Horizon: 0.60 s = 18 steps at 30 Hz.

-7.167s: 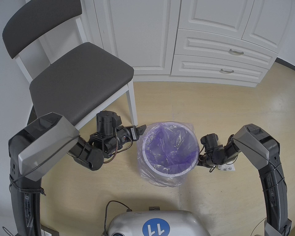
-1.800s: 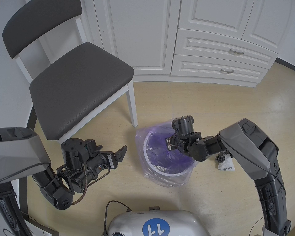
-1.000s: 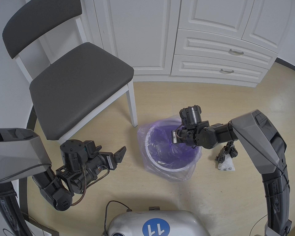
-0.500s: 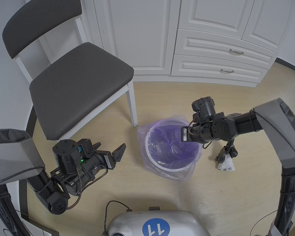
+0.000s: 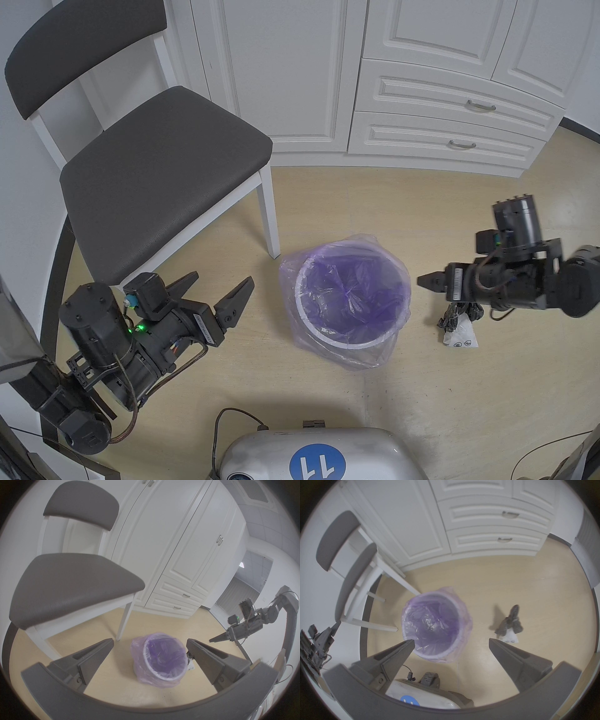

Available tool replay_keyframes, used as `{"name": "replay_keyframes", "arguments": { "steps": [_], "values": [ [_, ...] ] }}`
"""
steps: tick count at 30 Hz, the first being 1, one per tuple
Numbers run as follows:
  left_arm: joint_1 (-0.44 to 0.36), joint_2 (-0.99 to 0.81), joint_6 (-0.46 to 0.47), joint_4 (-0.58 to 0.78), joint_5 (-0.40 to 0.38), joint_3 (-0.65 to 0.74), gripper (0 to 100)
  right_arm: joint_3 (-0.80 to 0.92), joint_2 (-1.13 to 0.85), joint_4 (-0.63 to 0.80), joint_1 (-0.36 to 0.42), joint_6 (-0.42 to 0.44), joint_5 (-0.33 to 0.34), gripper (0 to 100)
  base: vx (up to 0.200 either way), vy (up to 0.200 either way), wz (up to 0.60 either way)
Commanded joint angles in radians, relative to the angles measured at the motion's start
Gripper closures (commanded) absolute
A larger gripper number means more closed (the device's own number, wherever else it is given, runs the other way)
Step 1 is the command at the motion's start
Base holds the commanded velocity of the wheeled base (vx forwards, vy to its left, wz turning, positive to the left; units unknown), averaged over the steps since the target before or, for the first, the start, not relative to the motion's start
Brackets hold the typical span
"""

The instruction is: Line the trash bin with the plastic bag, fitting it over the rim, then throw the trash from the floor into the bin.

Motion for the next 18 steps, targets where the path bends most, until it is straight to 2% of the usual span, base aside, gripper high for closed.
{"name": "replay_keyframes", "arguments": {
  "steps": [1, 4, 11, 14, 17, 18],
  "values": [
    [-0.029, -0.207, 0.054, -0.010, -0.001, 0.062, 0, 0.342, -0.576, -0.040, -0.150, -0.011, -0.015, 0, 0.000, 0.000, 0.00],
    [-0.029, -0.256, 0.074, -0.009, 0.005, 0.077, 0, 0.414, -0.717, -0.035, -0.193, -0.014, -0.015, 0, 0.000, 0.000, 0.00],
    [-0.020, -0.383, 0.129, 0.031, 0.012, 0.104, 0, 0.549, -1.001, -0.031, -0.221, -0.018, -0.040, 0, 0.000, 0.000, 0.00],
    [-0.008, -0.489, 0.138, 0.117, 0.020, 0.087, 0, 0.568, -1.139, 0.053, -0.259, -0.083, -0.078, 0, 0.000, 0.000, 0.00],
    [0.014, -0.538, 0.149, 0.180, 0.019, 0.071, 0, 0.568, -1.191, 0.112, -0.290, -0.122, -0.088, 0, 0.000, 0.000, 0.00],
    [0.046, -0.592, 0.158, 0.253, 0.014, 0.054, 0, 0.574, -1.243, 0.162, -0.334, -0.169, -0.089, 0, 0.000, 0.000, 0.00]
  ]
}}
